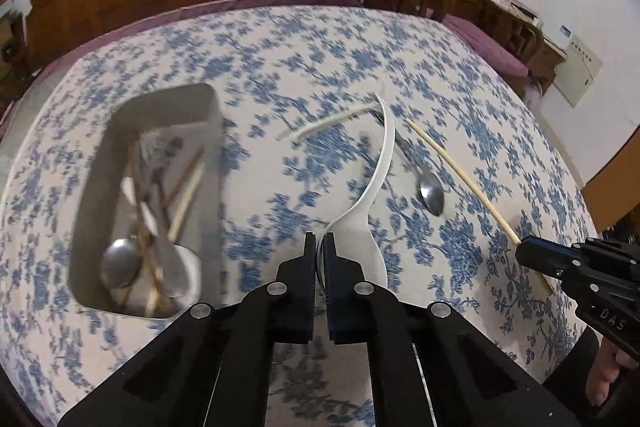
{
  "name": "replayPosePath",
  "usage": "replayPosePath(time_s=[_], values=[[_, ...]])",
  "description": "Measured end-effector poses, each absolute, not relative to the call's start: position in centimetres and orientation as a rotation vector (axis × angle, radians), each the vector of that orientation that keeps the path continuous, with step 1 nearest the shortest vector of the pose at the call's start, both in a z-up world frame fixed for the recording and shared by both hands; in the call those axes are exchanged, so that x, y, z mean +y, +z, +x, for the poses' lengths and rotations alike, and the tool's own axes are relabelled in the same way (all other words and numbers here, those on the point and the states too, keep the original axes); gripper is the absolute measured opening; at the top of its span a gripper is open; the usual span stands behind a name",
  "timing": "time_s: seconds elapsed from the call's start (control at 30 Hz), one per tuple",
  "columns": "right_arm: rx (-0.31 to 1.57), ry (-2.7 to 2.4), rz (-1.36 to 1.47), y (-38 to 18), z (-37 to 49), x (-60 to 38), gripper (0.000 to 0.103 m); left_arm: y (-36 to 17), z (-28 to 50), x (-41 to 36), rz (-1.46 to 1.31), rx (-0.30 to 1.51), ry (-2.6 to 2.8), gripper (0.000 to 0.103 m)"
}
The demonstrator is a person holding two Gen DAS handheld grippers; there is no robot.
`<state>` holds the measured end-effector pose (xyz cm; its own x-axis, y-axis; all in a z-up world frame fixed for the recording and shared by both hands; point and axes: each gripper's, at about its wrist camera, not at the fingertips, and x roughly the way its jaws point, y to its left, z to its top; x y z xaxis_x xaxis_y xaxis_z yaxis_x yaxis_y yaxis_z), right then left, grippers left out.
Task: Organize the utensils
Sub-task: 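Grasp the white plastic spoon with the left tool while the right tool lifts the bamboo chopstick, then lower the white spoon into the tray and open the left tool while the right tool lowers the bamboo chopstick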
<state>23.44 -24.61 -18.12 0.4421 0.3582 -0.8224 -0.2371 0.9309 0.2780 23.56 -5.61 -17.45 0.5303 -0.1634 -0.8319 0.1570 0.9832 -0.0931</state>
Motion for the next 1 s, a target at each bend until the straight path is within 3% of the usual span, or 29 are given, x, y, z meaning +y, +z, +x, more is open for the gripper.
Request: replayPosePath(time_s=[0.53, 1.0], values=[[1.010, 0.431, 0.116, -16.0, 24.3, -20.0, 0.006, -14.5, 23.3, 1.4, -0.045, 0.931, -0.100, 0.003], [0.991, 0.478, 0.111, -14.8, 25.3, -16.1, 0.006, -15.6, 24.1, 6.9, -0.068, 0.943, 0.002, 0.003]])
